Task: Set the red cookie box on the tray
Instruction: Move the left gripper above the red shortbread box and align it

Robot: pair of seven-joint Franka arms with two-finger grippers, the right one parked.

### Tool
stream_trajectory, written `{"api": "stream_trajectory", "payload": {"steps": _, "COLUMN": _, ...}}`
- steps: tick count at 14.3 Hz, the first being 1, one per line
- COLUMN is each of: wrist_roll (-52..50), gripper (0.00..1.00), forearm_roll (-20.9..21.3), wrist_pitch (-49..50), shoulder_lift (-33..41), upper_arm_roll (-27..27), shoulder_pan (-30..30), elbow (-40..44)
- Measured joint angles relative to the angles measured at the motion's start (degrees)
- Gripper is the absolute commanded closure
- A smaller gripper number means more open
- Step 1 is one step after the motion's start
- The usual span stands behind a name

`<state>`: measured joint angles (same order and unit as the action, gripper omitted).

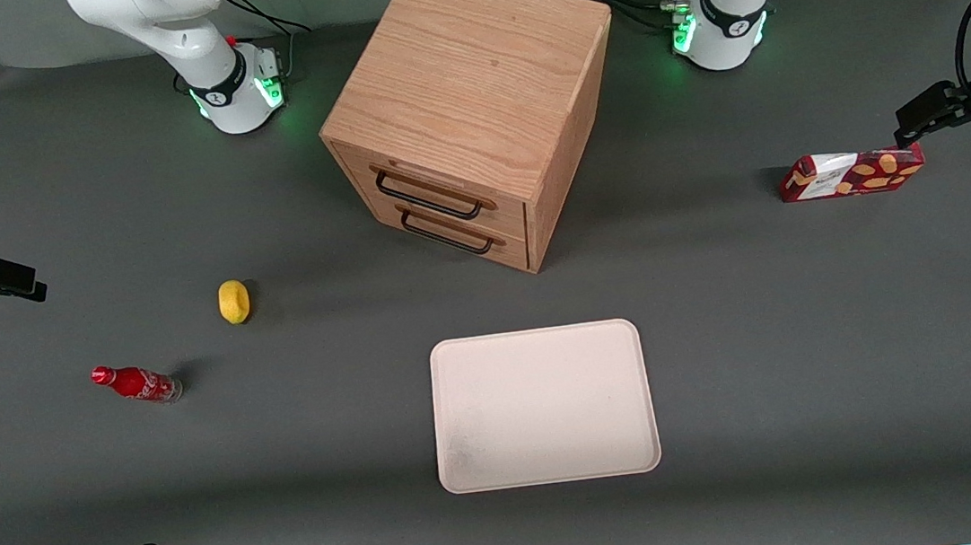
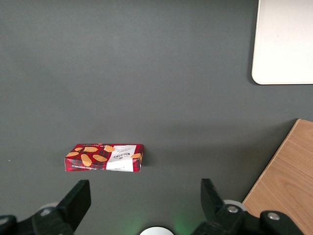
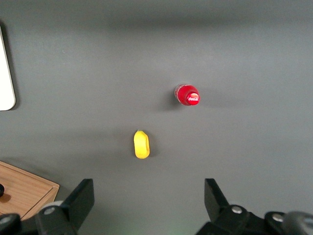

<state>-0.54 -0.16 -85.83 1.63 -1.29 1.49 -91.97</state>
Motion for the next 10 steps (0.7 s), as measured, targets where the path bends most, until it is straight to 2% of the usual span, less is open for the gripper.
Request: {"api": "stream_trajectory", "payload": {"steps": 10, "wrist_roll": 1.6, "gripper": 0.00, "forearm_roll": 1.0, "wrist_pitch": 0.0, "shoulder_lift": 0.1, "upper_arm_roll": 0.5, "shoulder_pan": 0.2, "elbow": -1.3}}
